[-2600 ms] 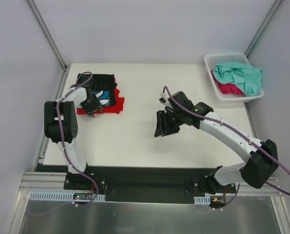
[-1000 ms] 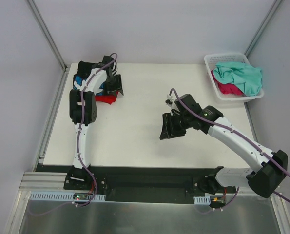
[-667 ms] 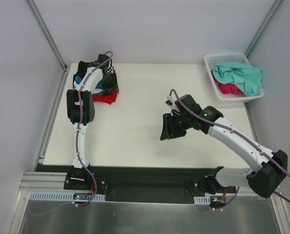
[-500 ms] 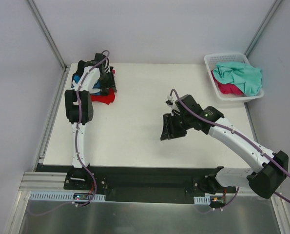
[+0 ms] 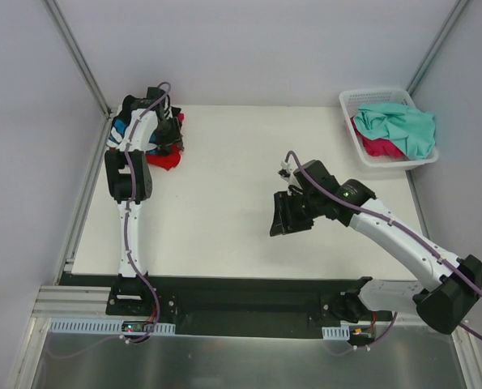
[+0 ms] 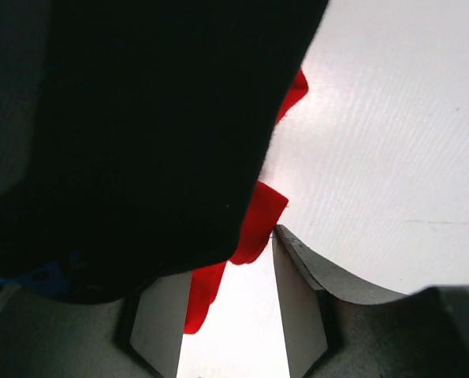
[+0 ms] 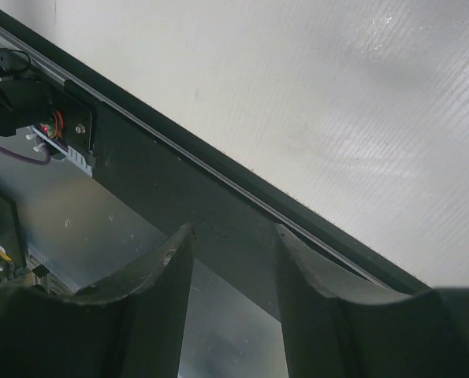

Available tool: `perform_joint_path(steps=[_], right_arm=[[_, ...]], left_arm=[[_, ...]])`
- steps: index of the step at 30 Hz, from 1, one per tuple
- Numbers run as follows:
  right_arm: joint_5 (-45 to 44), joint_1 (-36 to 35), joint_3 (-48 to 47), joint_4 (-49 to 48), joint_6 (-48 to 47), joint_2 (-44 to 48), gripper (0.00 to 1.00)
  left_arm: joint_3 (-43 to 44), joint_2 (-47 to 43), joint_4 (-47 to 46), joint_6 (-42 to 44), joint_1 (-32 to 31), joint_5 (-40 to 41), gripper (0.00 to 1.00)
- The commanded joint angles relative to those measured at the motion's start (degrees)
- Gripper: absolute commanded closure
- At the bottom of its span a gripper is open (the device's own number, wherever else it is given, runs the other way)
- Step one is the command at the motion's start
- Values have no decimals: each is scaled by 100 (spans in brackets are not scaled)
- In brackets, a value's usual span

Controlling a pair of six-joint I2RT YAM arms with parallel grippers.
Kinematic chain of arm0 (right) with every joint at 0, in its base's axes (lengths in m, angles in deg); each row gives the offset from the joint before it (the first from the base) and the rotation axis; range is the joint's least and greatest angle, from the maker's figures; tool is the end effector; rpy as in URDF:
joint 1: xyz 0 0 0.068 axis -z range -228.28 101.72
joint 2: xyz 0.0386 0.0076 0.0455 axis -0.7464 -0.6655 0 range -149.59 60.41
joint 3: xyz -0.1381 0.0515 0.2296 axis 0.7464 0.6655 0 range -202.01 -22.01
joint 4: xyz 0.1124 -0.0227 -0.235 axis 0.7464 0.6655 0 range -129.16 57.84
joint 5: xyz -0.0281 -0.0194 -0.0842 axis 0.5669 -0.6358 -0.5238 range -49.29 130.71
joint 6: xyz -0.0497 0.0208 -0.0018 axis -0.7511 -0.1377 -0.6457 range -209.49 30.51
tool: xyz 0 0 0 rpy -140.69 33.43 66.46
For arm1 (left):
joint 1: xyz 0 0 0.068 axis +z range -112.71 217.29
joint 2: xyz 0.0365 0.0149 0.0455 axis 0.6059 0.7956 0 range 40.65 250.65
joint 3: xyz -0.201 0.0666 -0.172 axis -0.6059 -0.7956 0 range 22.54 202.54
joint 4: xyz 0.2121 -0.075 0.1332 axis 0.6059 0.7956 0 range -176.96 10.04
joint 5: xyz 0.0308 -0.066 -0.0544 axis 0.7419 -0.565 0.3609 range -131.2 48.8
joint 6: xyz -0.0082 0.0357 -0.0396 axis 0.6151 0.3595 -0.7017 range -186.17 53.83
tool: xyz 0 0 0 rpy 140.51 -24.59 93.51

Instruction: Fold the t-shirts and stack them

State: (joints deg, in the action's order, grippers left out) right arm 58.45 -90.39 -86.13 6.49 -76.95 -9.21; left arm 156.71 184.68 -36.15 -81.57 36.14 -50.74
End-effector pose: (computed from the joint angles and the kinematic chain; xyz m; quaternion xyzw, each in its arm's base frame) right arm 0.1749 0.1726 0.3132 -0.2874 0.8879 0.2800 0.2251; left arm 0.5385 -0.0166 0.1907 -0.0986 0.9592 -0.1159 0.2382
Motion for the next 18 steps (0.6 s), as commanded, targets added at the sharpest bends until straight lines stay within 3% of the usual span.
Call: perform_joint_path(steps=[1, 7, 18], right_arm=[[-104, 18, -4, 181, 3, 204, 53], [-60, 18, -40, 164, 21, 195, 53], [-77, 18, 119, 155, 38, 300, 53]], left_arm=[[154, -49, 158, 151, 255, 251, 56], [-75, -349, -27, 274, 273, 567, 56], [-356, -726, -360, 256, 220, -39, 56]])
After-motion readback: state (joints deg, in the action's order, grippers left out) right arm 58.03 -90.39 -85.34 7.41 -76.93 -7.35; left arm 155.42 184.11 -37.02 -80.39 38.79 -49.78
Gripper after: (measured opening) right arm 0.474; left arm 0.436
